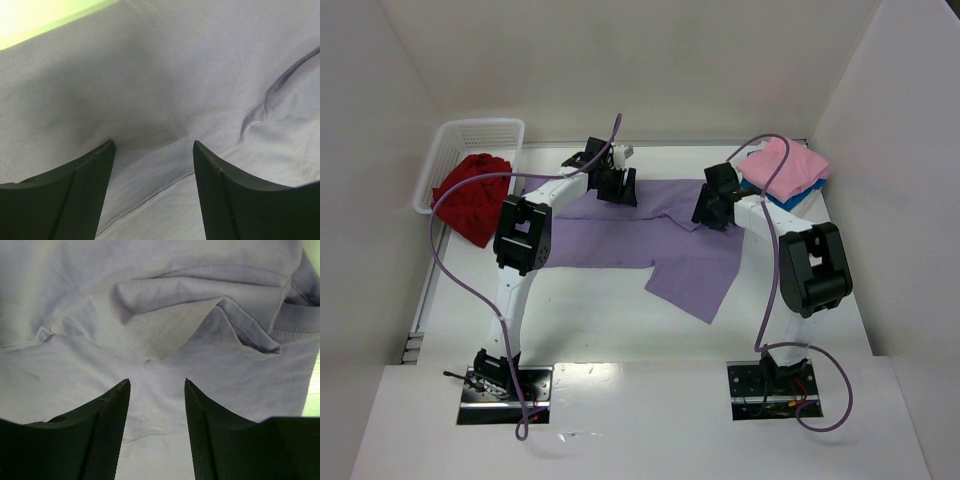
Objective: Fold and stack the t-shirts
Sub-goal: Fold the flattened tshirt in 1/3 of the way
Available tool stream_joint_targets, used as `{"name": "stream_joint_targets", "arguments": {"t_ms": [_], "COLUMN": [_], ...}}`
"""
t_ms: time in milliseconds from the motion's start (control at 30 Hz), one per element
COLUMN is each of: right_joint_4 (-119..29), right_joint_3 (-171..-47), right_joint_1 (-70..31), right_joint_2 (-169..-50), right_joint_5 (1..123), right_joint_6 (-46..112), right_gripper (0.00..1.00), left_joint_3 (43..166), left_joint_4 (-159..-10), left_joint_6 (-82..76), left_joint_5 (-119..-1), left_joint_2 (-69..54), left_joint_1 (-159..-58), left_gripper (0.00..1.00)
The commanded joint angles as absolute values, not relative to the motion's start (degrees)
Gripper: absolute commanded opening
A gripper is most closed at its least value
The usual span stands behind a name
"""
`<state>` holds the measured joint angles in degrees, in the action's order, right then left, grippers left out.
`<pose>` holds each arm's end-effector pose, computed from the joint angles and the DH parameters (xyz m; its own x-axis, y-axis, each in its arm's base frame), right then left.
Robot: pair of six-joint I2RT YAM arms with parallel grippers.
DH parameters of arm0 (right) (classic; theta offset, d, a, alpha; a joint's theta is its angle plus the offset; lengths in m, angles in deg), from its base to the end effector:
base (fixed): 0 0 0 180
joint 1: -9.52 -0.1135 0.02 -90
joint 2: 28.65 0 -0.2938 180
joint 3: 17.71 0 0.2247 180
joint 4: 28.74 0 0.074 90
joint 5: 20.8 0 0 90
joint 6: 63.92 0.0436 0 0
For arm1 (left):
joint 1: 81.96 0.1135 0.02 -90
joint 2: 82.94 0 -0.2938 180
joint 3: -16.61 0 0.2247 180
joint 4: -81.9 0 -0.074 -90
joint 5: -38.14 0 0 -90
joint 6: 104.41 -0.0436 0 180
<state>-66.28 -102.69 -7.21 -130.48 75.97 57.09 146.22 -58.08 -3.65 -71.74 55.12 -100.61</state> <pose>0.3497 0.0997 0.2406 -0.7807 0.2995 -0.5484 0.2125 0.9526 0.2178 0.5041 -0.1858 0.1908 -0.7929 0.0823 -0.6038 0.3729 0.8492 -0.3739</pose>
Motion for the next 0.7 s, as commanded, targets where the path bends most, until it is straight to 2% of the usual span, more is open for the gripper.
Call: {"name": "stream_joint_targets", "arguments": {"t_ms": [0, 167, 233, 667], "right_joint_4": [-66.2, -62.0, -61.4, -59.6], "right_joint_3": [-102.2, -100.3, -100.3, -103.2], "right_joint_1": [-7.4, -9.6, -9.6, -11.2], "right_joint_2": [-129.6, -128.9, -130.1, -136.7], "right_joint_5": [76.3, 77.0, 77.0, 83.2], "right_joint_6": [56.0, 56.0, 56.5, 57.5], "right_gripper": [0.54, 0.55, 0.6, 0.6], "left_joint_3": [145.1, 145.1, 145.1, 145.1], "left_joint_4": [-53.7, -53.7, -53.7, -53.7], "left_joint_6": [-4.6, -4.6, -4.6, -5.1], "left_joint_5": [-70.8, -70.8, -70.8, -71.3], "left_joint_2": [60.5, 60.5, 60.5, 60.5], "left_joint_1": [-100.7, -100.7, -100.7, -100.7], "left_gripper": [0.73, 0.73, 0.73, 0.73]}}
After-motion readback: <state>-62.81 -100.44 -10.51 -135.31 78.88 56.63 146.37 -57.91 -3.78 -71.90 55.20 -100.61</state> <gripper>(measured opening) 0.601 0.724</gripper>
